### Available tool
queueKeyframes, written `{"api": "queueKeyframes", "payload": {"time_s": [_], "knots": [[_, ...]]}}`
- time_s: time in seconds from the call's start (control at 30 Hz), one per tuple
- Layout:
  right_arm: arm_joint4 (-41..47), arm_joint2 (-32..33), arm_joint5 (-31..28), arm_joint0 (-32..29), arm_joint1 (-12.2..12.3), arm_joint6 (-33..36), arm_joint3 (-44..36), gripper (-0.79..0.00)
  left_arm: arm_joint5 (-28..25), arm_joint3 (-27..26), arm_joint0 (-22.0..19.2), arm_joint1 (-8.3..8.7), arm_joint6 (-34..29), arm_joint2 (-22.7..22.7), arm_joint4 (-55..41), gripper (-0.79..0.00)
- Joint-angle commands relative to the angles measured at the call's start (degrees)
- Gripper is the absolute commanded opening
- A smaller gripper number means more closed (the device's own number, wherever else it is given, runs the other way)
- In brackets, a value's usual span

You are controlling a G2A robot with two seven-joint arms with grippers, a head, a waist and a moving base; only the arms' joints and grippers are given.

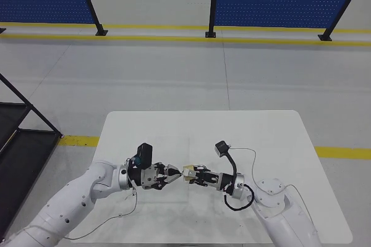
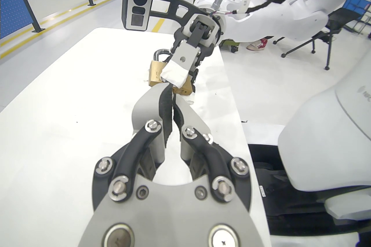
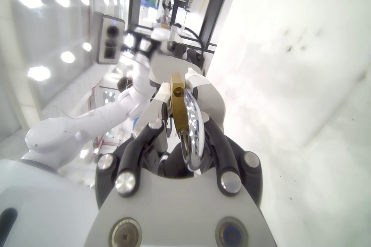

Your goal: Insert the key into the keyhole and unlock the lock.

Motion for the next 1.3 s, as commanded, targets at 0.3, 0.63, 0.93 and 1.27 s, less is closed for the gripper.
{"api": "queueKeyframes", "payload": {"time_s": [0.3,0.63,0.93,1.27], "knots": [[0.0,0.0,0.0,0.0,0.0,0.0,0.0,-0.785,2.44,-1.58,2.17,-0.43,2.12,-1.54,4.24,-0.785],[0.0,0.0,0.0,0.0,0.0,0.0,0.0,-0.785,4.7,-2.83,3.75,-0.86,5.22,-2.77,8.58,-0.785],[0.0,0.0,0.0,0.0,0.0,0.0,0.0,-0.785,6.63,-4.08,5.01,-1.1,7.83,-3.89,13.71,-0.785],[0.0,0.0,0.0,0.0,0.0,0.0,0.0,-0.785,8.3,-4.34,5.62,-1.5,11.12,-4.27,18.11,-0.785]]}}
